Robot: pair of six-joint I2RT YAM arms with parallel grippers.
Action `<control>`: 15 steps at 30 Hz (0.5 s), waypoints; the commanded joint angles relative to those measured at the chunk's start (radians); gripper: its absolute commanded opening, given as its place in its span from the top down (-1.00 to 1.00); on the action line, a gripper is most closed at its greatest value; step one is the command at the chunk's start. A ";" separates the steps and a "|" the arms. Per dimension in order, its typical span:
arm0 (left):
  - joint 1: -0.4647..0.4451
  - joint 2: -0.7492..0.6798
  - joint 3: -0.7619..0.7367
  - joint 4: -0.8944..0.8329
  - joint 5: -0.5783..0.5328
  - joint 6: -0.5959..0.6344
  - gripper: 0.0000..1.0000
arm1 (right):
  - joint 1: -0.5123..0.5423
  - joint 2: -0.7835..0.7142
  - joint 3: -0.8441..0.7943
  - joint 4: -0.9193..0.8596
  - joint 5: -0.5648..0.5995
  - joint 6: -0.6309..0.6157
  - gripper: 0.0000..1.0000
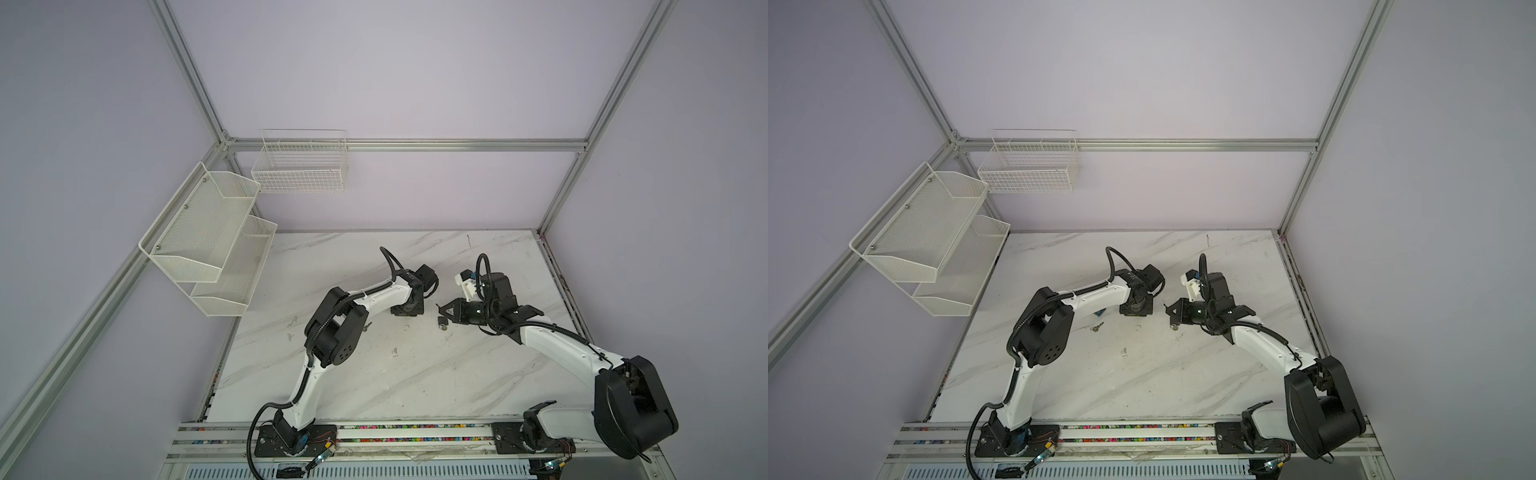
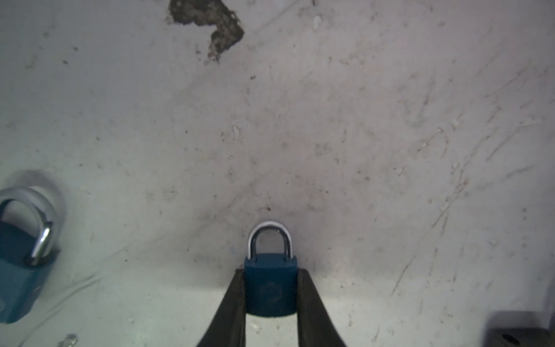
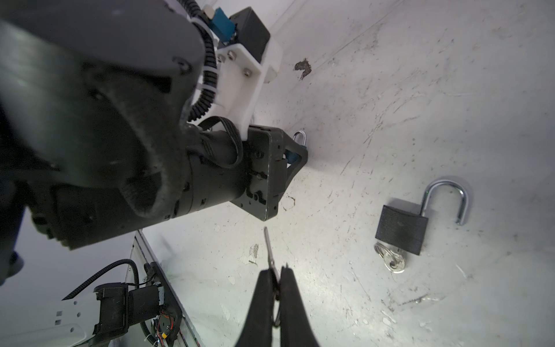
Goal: Unlock with the key
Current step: 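Close the left gripper on the small teal padlock body, then lift the teal padlock with the left gripper toward the key in the right gripper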
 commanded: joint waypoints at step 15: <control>0.013 -0.370 -0.218 0.198 0.027 -0.295 0.78 | 0.045 -0.070 -0.007 0.010 0.111 0.075 1.00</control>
